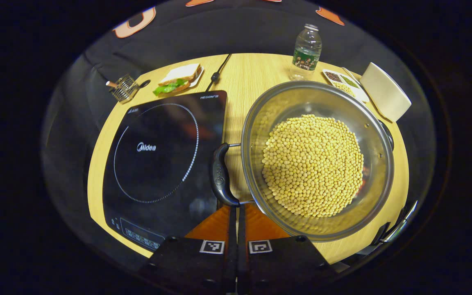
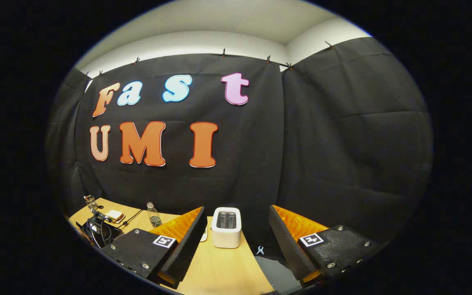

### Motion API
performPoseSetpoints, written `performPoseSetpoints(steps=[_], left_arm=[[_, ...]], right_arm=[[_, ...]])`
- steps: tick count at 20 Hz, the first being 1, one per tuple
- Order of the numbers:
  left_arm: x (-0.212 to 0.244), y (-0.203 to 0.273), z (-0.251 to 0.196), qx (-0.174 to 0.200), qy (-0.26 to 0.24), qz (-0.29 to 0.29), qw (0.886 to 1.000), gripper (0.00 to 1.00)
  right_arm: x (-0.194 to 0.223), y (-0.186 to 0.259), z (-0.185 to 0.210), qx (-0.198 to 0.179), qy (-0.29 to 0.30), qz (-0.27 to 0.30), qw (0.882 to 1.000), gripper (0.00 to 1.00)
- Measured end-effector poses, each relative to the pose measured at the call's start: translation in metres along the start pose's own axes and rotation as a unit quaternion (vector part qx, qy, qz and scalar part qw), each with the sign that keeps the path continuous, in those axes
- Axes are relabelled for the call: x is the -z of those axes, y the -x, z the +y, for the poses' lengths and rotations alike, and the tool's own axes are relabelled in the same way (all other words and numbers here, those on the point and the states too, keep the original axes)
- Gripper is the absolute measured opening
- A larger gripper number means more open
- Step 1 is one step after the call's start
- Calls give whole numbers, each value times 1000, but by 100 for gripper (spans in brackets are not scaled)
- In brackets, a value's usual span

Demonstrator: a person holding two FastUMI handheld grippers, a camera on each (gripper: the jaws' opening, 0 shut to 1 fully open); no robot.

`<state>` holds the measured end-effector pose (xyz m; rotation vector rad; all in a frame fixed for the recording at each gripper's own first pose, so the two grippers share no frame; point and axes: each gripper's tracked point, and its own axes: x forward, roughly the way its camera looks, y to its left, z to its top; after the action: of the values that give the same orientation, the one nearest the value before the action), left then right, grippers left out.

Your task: First push the handle of the pot to place it horizontally, then grasp the pot with both hands and set it on the induction cooktop.

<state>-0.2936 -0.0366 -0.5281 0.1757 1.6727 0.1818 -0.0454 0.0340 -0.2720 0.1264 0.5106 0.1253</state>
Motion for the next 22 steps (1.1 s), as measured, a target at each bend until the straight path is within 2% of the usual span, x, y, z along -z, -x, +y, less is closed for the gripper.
performPoseSetpoints(steps=[9, 15, 16, 17, 20, 21, 22], left_arm=[[-46, -25, -2, 34, -65, -53, 996, 8], [-60, -29, -5, 67, -62, -63, 994, 8], [-59, -25, -5, 77, -57, -66, 993, 8], [-60, -20, -4, 87, -54, -72, 992, 8], [-71, 3, 2, 116, -53, -106, 986, 8], [-75, 14, 0, 130, -53, -117, 983, 10], [-82, 23, 0, 138, -53, -130, 980, 30]], right_arm=[[69, -37, 95, -64, 15, 99, 993, 95], [126, -60, 150, -91, 32, 172, 980, 95], [137, -63, 157, -93, 34, 186, 978, 98], [149, -66, 165, -95, 35, 201, 974, 95], [180, -77, 186, -101, 31, 242, 964, 95], [189, -80, 192, -104, 28, 255, 961, 95], [199, -81, 198, -106, 26, 267, 957, 95]])
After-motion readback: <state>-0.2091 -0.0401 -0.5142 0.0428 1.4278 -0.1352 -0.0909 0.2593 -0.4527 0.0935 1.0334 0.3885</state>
